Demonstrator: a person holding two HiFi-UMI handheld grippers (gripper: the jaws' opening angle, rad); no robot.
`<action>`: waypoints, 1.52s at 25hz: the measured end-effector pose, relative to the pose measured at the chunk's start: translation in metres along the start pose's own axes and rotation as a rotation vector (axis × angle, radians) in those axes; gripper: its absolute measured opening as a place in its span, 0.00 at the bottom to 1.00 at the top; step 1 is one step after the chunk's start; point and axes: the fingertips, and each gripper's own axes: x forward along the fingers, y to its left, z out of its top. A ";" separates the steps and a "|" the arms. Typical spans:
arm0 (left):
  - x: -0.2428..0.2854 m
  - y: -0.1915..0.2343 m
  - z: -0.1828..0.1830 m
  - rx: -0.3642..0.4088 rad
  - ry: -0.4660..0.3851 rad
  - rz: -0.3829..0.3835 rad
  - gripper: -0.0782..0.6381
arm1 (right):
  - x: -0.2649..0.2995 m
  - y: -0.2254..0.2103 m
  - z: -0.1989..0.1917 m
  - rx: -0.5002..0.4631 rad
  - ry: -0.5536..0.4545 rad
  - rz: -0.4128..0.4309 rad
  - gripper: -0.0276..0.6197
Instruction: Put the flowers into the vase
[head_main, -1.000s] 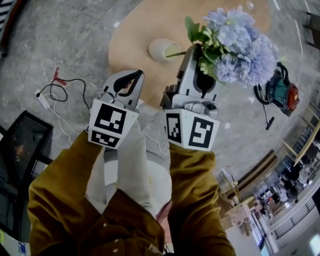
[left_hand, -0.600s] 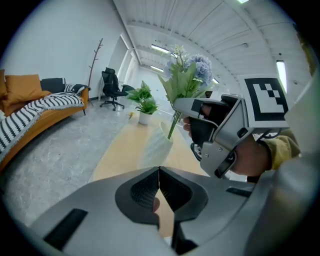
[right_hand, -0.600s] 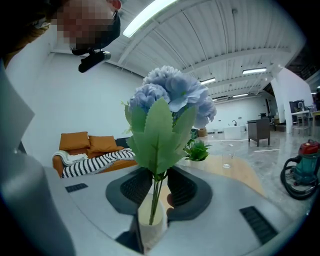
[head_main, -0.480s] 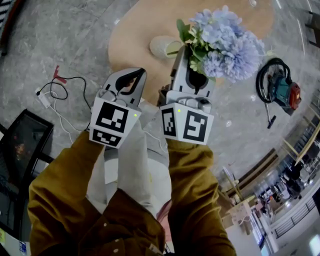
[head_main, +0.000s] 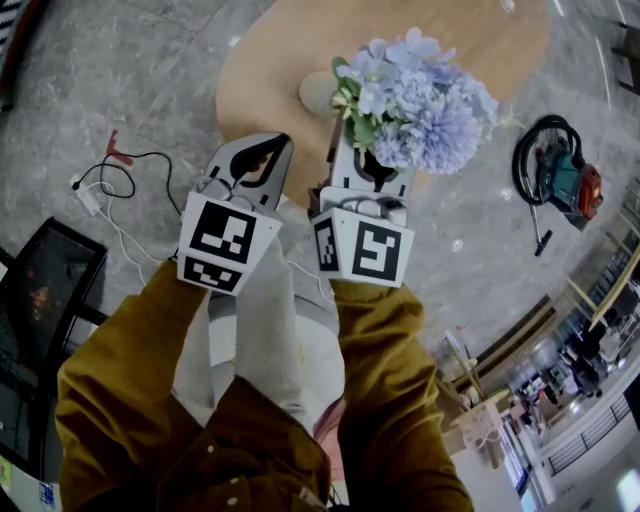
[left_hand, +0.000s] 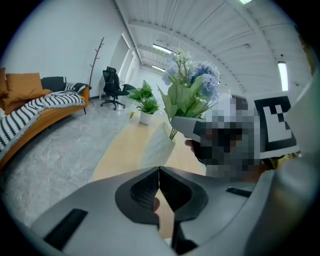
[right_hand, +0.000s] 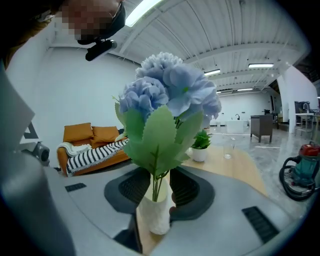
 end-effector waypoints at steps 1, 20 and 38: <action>0.001 0.000 0.002 -0.001 0.002 0.000 0.11 | 0.002 -0.001 -0.002 0.000 0.011 0.000 0.20; -0.006 0.002 0.003 0.000 0.002 -0.006 0.11 | 0.003 0.004 -0.022 0.007 0.106 0.016 0.34; -0.011 -0.005 0.003 0.013 0.000 -0.011 0.11 | -0.004 0.002 -0.022 0.001 0.112 0.002 0.45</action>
